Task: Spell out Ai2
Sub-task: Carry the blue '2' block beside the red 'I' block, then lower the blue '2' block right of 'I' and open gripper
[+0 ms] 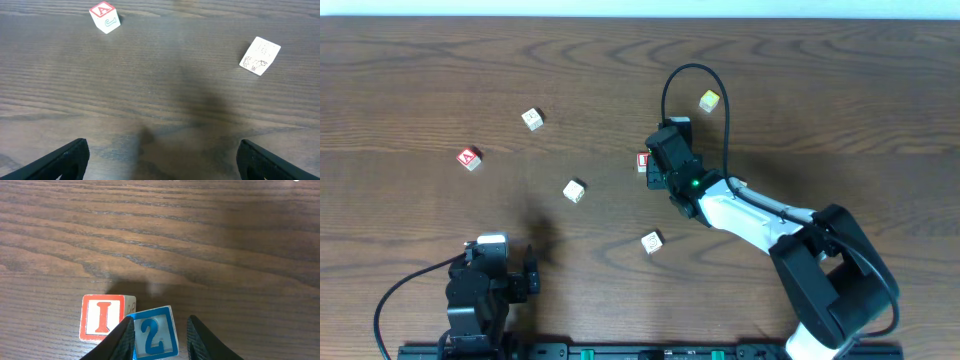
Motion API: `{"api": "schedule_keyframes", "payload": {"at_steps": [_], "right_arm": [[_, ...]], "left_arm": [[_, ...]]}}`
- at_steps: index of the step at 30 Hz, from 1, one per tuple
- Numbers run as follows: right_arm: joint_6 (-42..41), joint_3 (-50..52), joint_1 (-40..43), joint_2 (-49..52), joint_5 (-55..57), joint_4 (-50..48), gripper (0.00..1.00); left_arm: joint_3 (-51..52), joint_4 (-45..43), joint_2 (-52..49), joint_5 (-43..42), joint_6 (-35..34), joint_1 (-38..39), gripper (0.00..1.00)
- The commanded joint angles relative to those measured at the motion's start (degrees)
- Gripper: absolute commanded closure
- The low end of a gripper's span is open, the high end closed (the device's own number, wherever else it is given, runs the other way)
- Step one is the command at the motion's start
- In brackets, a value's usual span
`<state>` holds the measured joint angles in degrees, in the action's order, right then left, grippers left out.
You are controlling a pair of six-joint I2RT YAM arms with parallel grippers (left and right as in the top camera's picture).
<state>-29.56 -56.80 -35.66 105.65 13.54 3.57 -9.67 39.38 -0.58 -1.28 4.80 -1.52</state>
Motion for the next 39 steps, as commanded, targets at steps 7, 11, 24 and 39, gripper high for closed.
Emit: {"api": "schedule_keyframes", "payload": {"at_steps": [7,11,24,39], "right_arm": [[-0.2,0.1,-0.1,0.8,2.2,-0.5,0.65],[0.7,-0.9,0.1,0.7,2.8,-0.5,0.68],[2.2,-2.8,0.1,-10.4,7.5,12.6,0.99],[4.0,8.5,-1.2,-13.2,-4.9,9.0,0.99]], "left_arm": [[0.5,0.4,0.3,0.2,0.8,-0.3,0.05],[0.5,0.5,0.3,0.2,0.8,-0.3,0.05],[0.5,0.4,0.3,0.2,0.8,-0.3,0.05],[0.5,0.4,0.3,0.2,0.8,-0.3,0.05]]}}
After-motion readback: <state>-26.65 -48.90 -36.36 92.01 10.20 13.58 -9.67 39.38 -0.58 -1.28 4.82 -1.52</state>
